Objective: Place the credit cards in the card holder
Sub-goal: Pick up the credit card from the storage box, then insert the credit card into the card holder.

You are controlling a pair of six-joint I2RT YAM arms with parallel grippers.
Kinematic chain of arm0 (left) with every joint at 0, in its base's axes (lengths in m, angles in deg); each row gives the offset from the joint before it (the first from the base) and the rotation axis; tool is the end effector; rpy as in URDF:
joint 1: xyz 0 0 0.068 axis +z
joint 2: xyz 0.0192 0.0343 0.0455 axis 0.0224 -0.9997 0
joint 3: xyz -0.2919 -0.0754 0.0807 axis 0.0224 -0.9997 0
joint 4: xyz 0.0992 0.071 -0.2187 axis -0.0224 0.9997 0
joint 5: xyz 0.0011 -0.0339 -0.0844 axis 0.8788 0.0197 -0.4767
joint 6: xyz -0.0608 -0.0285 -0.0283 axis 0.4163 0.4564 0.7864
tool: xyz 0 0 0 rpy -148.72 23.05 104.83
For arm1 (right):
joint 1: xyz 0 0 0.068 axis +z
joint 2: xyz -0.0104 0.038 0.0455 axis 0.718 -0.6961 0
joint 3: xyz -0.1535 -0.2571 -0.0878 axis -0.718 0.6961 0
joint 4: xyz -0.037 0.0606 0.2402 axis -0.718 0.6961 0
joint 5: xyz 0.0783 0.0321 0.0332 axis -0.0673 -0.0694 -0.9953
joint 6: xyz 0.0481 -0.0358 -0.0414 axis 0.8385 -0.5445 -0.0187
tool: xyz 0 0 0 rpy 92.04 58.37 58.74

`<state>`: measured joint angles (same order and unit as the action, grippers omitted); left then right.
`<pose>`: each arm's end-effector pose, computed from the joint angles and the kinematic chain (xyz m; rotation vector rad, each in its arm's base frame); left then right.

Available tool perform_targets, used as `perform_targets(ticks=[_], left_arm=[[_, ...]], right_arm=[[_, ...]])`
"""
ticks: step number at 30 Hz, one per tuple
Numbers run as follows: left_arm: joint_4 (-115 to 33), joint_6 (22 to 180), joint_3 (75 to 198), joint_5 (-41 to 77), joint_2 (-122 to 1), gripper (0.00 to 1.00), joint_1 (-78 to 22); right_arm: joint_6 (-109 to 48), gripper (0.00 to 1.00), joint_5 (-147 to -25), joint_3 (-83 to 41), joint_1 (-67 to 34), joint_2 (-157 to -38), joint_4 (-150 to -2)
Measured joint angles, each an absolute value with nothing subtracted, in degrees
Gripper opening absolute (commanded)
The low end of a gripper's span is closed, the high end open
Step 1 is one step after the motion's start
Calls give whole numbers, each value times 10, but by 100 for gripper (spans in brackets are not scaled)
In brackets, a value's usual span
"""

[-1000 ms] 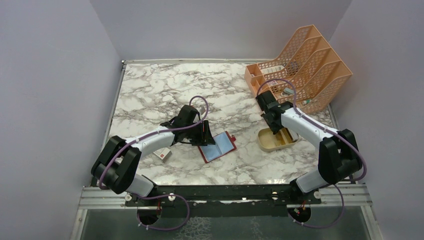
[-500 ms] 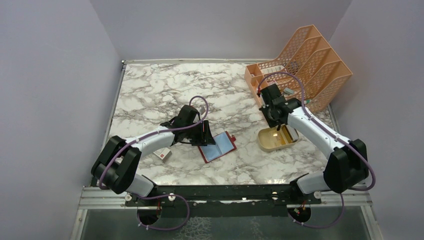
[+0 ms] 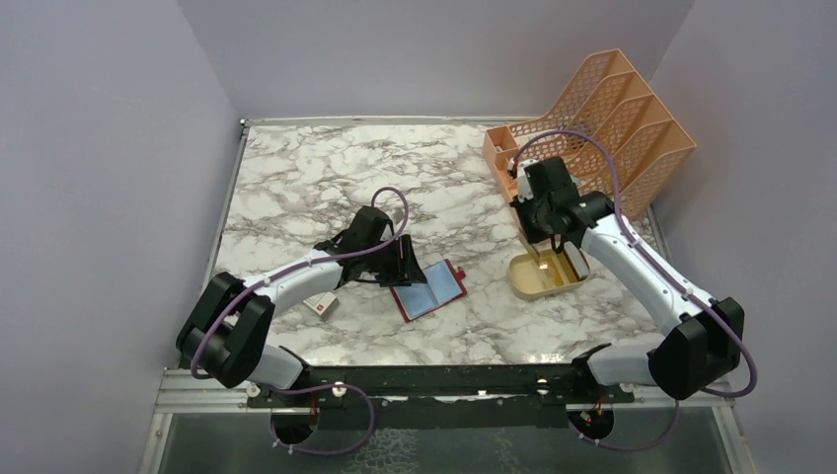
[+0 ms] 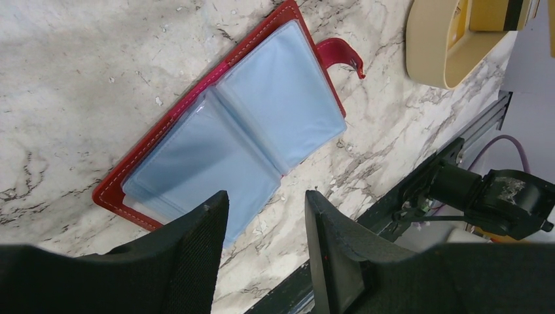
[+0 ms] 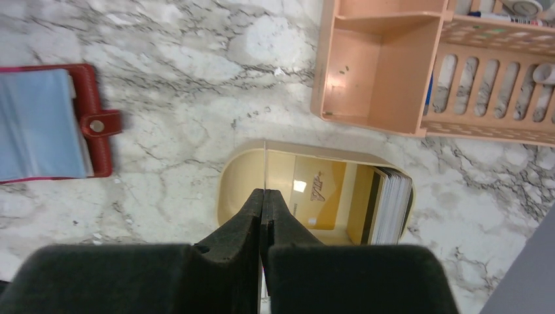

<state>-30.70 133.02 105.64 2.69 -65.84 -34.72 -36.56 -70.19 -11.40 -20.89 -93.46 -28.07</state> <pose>0.2180 -0.1735 0.2147 -0.0107 2.6242 -1.0565 0.2379 0.1009 0.3099 -0.4976 2.5431 -0.0353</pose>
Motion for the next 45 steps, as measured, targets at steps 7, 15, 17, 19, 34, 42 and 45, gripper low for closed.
perform_targets(ticks=[7,15,17,19,34,42,45], left_arm=[[-305,1330,1056,35,-658,40,-344],[-301,1329,1056,41,-660,34,-325],[-301,1328,1056,43,-663,30,-317],[-301,1328,1051,44,-666,27,-309],[-275,1321,1032,94,-698,20,-299],[-280,1313,1062,104,-728,20,-299],[-279,1312,1077,115,-738,21,-299]], right_arm=[[-337,1,-777,-119,-209,-905,-320],[-261,1,-884,-67,-195,-865,-441],[-235,1,-905,-45,-185,-864,-477],[-207,1,-924,-17,-174,-864,-513],[-102,1,-1001,117,-143,-907,-720],[-75,1,-1017,138,-118,-958,-784],[-68,1,-1017,138,-111,-976,-797]])
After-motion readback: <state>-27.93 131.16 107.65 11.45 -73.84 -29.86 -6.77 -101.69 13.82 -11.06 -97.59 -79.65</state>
